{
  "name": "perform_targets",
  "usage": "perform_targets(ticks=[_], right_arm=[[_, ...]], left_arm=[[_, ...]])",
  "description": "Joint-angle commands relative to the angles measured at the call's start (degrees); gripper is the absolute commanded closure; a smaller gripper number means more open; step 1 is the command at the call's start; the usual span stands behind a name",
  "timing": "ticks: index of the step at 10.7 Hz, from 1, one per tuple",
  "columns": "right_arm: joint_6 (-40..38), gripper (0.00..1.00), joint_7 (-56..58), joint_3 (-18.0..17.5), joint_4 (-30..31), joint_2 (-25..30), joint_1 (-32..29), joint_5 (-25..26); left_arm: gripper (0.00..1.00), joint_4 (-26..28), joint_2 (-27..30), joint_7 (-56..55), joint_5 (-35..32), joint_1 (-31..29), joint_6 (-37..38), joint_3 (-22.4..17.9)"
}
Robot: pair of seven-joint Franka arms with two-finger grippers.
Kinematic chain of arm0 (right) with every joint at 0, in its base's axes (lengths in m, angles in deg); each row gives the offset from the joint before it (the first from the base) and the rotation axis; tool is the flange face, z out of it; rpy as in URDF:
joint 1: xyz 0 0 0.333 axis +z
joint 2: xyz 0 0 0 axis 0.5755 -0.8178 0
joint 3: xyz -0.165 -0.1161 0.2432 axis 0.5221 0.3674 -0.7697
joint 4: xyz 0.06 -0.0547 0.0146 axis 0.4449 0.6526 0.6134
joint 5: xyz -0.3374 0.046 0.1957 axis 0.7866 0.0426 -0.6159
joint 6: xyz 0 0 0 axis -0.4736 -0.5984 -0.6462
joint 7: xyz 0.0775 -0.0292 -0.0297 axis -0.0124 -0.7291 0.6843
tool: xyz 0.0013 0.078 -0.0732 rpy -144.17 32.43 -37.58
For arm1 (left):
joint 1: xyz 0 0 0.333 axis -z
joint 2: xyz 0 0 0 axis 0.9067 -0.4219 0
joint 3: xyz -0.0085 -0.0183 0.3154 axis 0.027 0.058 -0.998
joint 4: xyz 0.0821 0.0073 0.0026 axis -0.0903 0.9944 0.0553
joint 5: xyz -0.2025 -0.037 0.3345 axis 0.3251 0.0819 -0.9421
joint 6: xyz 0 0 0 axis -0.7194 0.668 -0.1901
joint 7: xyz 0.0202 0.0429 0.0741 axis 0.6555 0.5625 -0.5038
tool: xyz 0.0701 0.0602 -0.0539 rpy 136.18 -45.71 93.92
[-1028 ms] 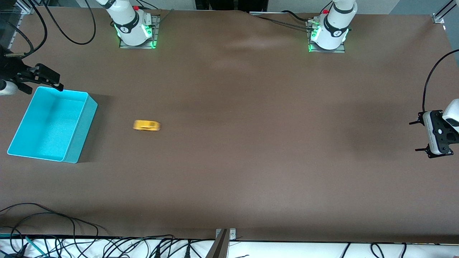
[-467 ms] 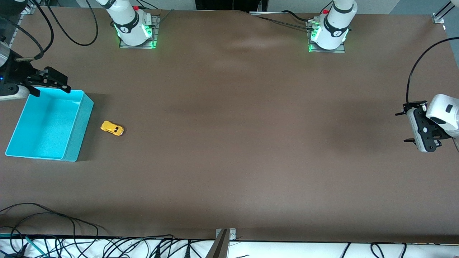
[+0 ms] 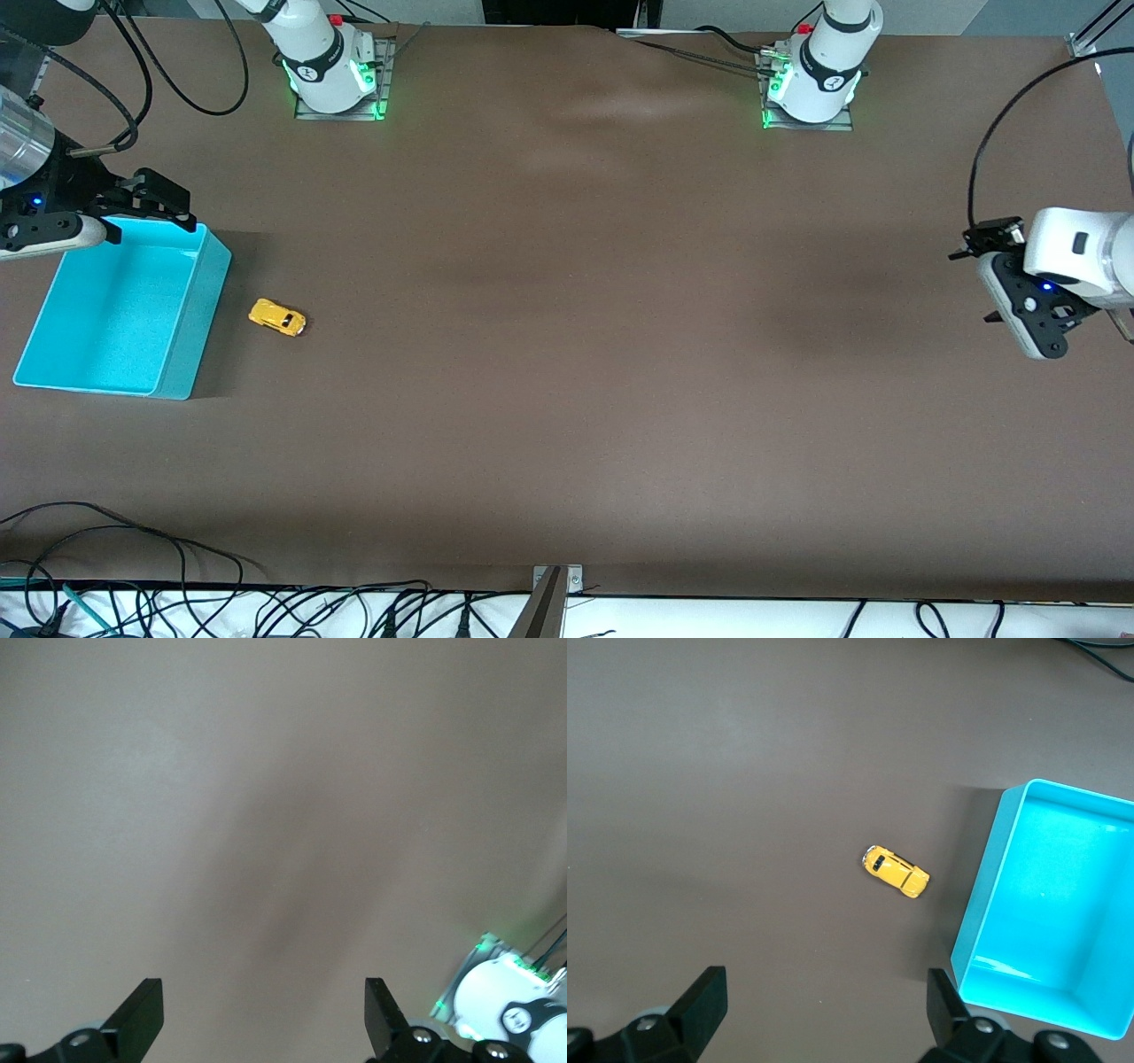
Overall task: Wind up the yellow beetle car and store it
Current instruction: 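Move the right gripper toward the car while the left gripper withdraws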
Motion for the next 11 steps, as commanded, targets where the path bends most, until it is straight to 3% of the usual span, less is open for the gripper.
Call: perform_targets(ticks=[1, 4, 6, 7, 9, 11], right_arm=[[-0.4, 0.0, 4.9, 0.2, -0.2, -1.8, 0.9, -1.0], [4.1, 0.0, 15.0, -2.5, 3.9, -3.2, -0.8, -0.7], [8.8, 0.0, 25.2, -3.5, 9.4, -2.7, -2.9, -0.3], [11.2, 0.0, 30.3, -3.5, 11.0, -2.8, -3.8, -0.3], [15.8, 0.0, 38.7, -3.5, 14.1, -3.1, -5.2, -0.2], [21.5, 0.0, 43.6, -5.6, 17.8, -3.3, -7.0, 1.3]], left_arm=[[0.0, 1.9, 5.0, -12.9, 2.3, 2.4, 2.5, 0.9], [0.0, 7.7, 12.5, -28.5, 3.0, 12.2, 1.2, -5.4], [0.0, 15.3, 20.2, -32.4, 3.3, 13.9, -10.0, -8.5], [0.0, 19.4, 23.9, -33.7, 3.2, 15.4, -11.8, -9.7], [0.0, 19.7, 24.2, -44.8, 5.1, 18.0, -11.1, -13.4], [0.0, 17.3, 22.1, -45.8, 6.6, 17.2, -8.8, -13.6]])
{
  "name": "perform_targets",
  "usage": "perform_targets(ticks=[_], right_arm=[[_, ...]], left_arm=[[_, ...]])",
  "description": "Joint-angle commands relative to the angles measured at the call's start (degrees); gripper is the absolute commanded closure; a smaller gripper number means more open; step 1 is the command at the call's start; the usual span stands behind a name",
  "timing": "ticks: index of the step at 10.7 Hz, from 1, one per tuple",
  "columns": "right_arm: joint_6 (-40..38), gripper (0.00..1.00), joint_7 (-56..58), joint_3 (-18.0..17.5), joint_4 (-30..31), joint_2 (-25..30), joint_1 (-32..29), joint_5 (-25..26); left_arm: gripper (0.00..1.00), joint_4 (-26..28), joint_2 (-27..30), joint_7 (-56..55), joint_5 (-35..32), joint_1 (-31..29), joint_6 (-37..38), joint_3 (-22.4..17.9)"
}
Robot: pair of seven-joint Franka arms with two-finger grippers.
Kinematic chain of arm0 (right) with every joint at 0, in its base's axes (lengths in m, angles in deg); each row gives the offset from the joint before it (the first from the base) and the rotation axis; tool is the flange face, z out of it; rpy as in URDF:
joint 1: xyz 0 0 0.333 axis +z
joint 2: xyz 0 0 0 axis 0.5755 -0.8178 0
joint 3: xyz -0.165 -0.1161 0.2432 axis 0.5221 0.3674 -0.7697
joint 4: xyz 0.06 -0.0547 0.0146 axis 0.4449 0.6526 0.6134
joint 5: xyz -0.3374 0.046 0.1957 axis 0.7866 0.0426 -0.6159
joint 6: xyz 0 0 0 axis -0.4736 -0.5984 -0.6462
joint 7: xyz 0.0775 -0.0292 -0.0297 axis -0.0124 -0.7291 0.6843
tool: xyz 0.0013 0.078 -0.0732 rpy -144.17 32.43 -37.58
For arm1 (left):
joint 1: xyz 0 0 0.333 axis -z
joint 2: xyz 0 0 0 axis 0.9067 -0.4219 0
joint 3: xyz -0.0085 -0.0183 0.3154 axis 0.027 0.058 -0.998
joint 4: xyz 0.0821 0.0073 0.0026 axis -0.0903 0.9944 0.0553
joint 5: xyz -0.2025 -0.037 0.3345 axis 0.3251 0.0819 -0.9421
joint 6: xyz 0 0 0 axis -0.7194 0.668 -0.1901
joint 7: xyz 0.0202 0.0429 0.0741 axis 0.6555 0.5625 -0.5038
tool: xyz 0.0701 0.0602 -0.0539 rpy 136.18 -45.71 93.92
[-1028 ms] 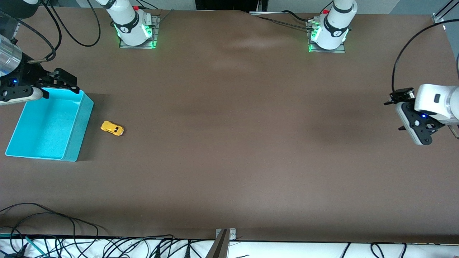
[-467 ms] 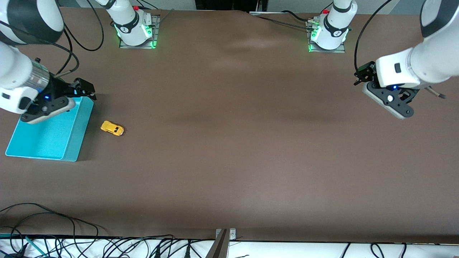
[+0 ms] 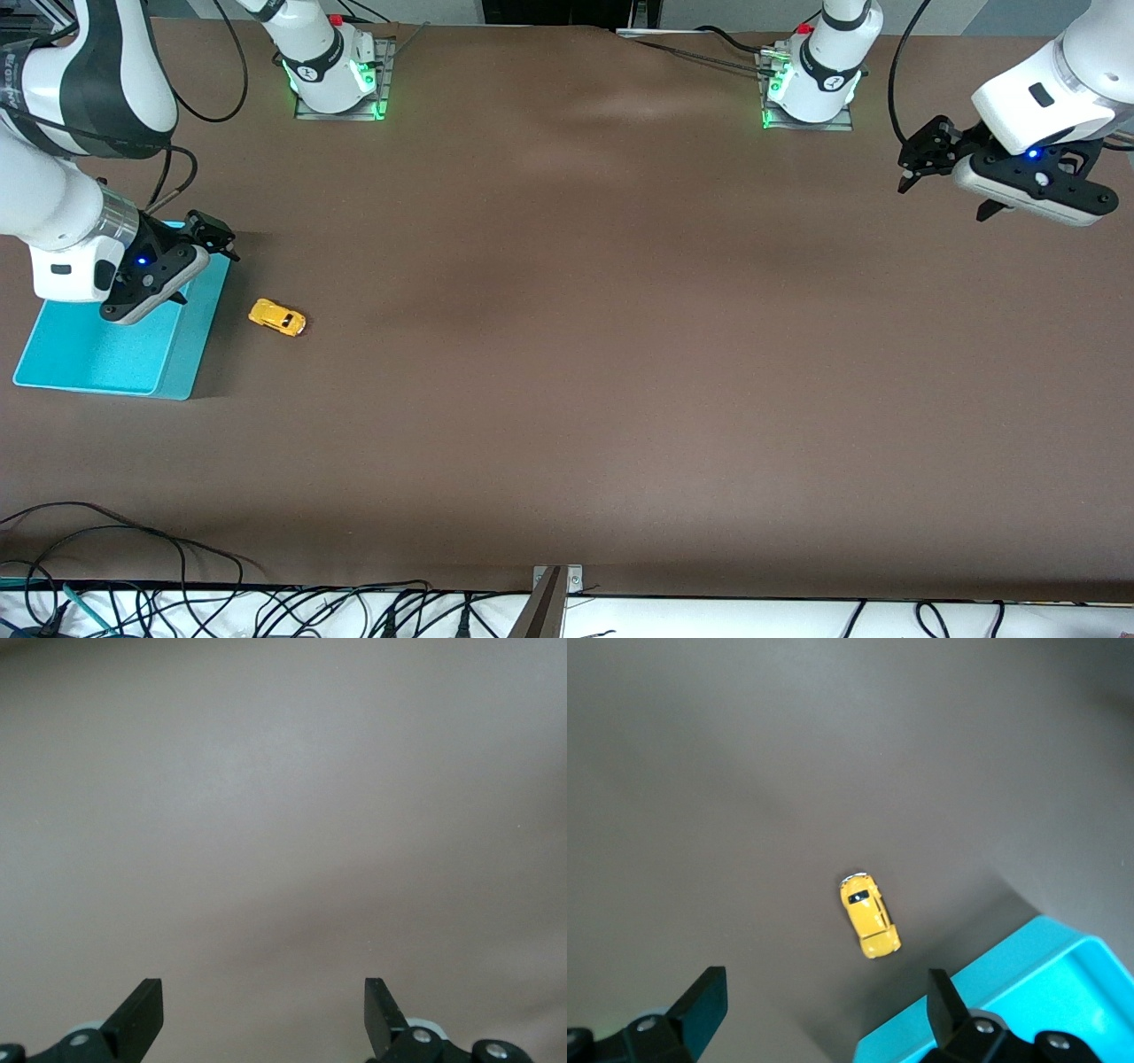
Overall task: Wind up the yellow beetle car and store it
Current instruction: 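Lower the right gripper and grasp the yellow car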
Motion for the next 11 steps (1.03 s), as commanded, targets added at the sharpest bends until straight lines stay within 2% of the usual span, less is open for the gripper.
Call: perform_targets(ticks=[1, 3, 7, 11], right_arm=[[7.5, 0.0, 4.4, -3.2, 6.3, 1.1, -2.6, 3.6], [12.9, 0.0, 8.1, -3.6, 9.6, -0.5, -3.3, 5.1], [19.4, 0.0, 13.3, -3.7, 11.7, -6.0, -5.1, 6.1], [30.6, 0.0, 15.6, -3.7, 19.8, -7.5, -6.3, 6.2]], left_arm=[[0.0, -1.7, -2.0, -2.1, 1.8, -0.3, 0.6, -1.2], [0.0, -1.8, -2.2, -3.0, 0.4, -0.1, 1.6, -0.8], [0.0, -1.9, -2.1, -5.2, 0.4, -0.3, 3.0, -0.8], [0.0, -1.9, -2.1, -5.1, 0.4, -0.3, 3.0, -0.9]])
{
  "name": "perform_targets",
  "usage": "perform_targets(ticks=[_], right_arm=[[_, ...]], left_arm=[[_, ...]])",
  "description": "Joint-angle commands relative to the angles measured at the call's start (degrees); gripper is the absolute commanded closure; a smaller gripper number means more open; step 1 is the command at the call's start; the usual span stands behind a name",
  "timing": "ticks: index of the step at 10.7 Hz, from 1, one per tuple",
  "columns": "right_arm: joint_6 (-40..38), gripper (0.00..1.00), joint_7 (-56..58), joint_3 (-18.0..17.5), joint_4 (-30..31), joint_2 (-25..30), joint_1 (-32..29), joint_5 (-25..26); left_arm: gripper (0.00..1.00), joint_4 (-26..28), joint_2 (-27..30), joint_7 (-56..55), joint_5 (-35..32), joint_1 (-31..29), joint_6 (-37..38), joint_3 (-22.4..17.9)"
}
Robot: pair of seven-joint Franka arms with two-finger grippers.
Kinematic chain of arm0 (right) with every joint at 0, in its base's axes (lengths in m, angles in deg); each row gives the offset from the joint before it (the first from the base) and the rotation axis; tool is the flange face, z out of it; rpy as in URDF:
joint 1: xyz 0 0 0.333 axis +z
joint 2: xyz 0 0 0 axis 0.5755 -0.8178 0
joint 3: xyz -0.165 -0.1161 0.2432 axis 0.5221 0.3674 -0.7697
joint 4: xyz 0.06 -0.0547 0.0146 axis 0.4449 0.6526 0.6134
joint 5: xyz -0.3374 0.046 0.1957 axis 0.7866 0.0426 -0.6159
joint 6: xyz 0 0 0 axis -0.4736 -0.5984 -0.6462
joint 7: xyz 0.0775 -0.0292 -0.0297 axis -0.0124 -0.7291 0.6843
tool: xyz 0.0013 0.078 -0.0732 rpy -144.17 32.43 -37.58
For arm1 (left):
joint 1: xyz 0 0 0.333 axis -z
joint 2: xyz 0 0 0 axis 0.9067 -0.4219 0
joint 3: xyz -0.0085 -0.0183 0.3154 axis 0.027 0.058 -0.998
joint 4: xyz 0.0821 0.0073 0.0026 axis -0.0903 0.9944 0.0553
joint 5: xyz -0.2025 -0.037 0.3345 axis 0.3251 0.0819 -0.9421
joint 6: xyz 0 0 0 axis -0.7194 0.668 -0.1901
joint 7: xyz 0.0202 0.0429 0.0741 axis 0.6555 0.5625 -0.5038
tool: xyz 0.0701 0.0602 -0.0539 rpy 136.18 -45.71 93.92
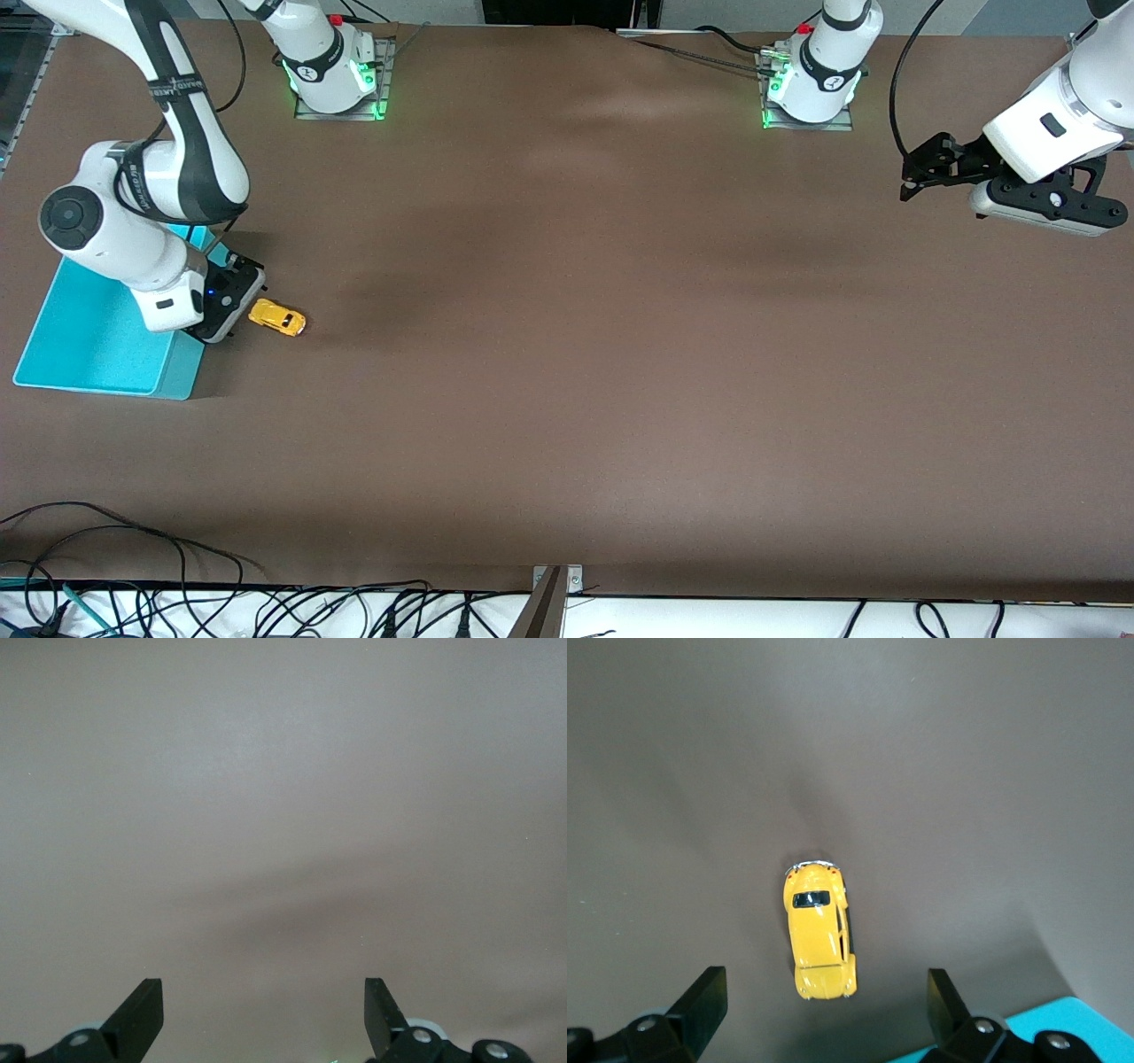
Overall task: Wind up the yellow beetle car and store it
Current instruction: 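Lower the right gripper and grasp the yellow car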
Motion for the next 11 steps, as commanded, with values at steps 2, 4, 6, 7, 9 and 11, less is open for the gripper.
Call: perform_targets(ticks=[2, 4, 6, 7, 9, 11], right_arm=[[9.5, 0.0, 3.4, -1.1, 5.6, -0.9, -1.6, 0.8], [12.3, 0.0, 4.3, -1.1, 6.7, -1.6, -1.8, 0.8], [16.2, 0.0, 7.5, -1.1, 7.1, -3.8, -2.8, 0.8], [17.7, 0.0, 8.0, -1.1, 7.1, -5.0, -3.0, 0.8], [19.9, 0.0, 8.1, -1.0, 7.2, -6.7, -3.1, 0.8], [22.1, 0.0, 8.4, -1.0, 7.6, -8.0, -3.1, 0.8]], left_arm=[[0.0, -1.7, -0.6, -0.7, 0.3, 0.0, 1.4, 0.0], [0.0, -1.7, -0.6, -0.8, 0.3, 0.0, 1.5, 0.1], [0.0, -1.7, -0.6, -0.8, 0.3, 0.0, 1.4, 0.1], [0.0, -1.7, -0.6, -0.8, 0.3, 0.0, 1.4, 0.1], [0.0, -1.7, -0.6, -0.7, 0.3, 0.0, 1.4, 0.1], [0.0, -1.7, -0.6, -0.7, 0.3, 0.0, 1.4, 0.1]])
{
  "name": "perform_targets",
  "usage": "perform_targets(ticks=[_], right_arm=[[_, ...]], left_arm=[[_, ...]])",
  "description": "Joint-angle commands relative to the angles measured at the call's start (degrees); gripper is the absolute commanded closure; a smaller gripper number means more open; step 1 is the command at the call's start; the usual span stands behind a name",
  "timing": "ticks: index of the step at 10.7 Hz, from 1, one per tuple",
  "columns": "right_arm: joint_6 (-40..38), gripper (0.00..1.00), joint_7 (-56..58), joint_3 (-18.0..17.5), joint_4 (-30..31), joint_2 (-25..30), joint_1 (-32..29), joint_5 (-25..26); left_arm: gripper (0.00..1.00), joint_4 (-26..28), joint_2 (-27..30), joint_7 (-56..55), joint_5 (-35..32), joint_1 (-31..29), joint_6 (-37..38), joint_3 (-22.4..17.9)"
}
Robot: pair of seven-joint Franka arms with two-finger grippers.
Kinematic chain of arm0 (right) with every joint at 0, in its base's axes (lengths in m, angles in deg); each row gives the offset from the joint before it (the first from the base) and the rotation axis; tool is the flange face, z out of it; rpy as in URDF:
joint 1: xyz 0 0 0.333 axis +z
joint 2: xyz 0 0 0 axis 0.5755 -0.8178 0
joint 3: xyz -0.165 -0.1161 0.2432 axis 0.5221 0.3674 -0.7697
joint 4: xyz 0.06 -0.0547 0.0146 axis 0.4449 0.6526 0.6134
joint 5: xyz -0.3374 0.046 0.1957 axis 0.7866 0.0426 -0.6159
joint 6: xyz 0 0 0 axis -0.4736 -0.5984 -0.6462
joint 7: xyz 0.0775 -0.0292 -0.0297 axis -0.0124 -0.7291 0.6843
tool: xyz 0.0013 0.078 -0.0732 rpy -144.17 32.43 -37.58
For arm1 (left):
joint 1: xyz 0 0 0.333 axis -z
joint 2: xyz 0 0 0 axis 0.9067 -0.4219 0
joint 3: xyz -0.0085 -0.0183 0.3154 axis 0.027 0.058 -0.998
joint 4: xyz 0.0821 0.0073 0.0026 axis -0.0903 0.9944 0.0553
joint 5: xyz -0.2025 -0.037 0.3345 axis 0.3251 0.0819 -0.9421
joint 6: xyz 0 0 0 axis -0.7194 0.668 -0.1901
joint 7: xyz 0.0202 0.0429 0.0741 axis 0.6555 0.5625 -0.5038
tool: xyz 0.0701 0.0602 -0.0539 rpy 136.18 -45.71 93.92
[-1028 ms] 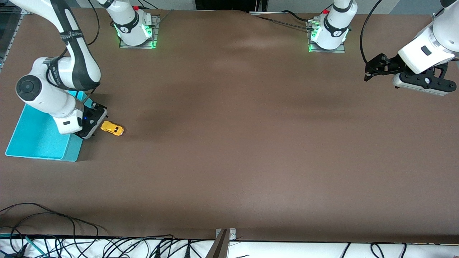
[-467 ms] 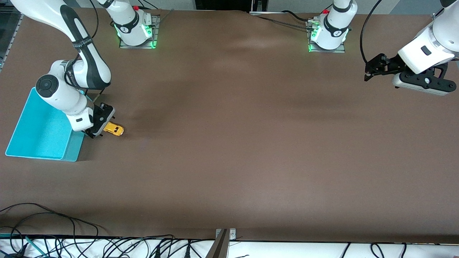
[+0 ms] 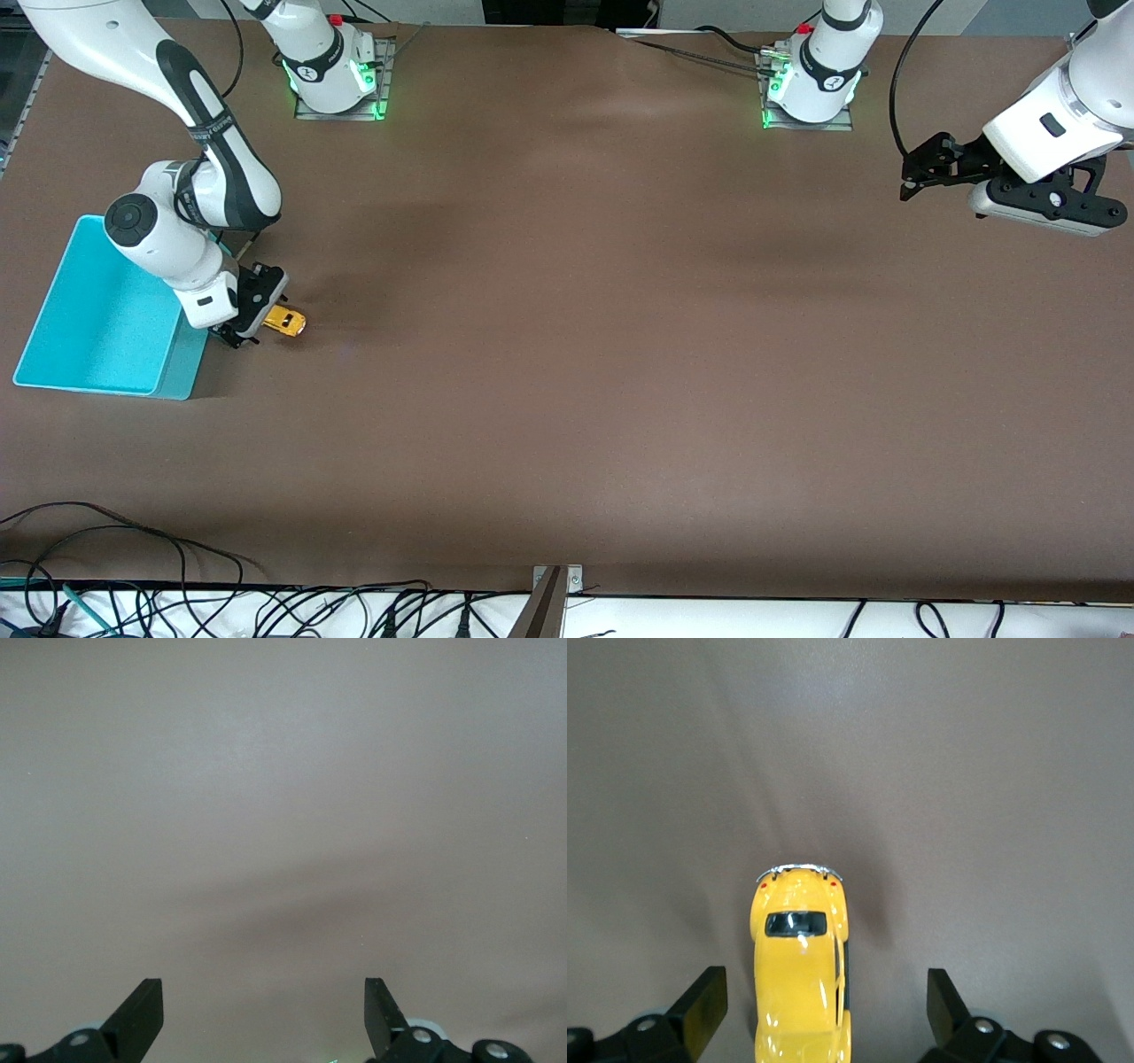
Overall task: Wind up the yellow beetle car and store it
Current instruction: 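Lower the right gripper and grasp the yellow car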
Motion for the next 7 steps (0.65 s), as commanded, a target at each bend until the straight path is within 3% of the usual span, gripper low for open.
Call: perform_targets(ticks=[1, 2, 3, 6, 7], right_arm=[[2.8, 0.0, 1.0, -0.9, 0.8, -1.0, -1.1, 0.8], [2.8, 0.07, 1.0, -1.0, 0.8, -0.9, -1.1, 0.8], [2.8, 0.23, 1.2, -0.9, 0.8, -0.6, -1.1, 0.8], [2.7, 0.85, 2.2, -0.9, 0.8, -0.6, -1.1, 0.8], [2.6, 1.0, 2.6, -0.9, 0.8, -0.6, -1.1, 0.7]], left_arm=[[0.0, -1.7, -0.5, -0.7, 0.3, 0.0, 1.3, 0.1], [0.0, -1.7, -0.5, -0.7, 0.3, 0.0, 1.3, 0.1], [0.0, -1.7, -0.6, -0.7, 0.3, 0.0, 1.3, 0.1], [0.0, -1.7, -0.5, -0.7, 0.4, 0.0, 1.5, 0.1], [0.0, -1.7, -0.6, -0.8, 0.3, 0.1, 1.4, 0.2]])
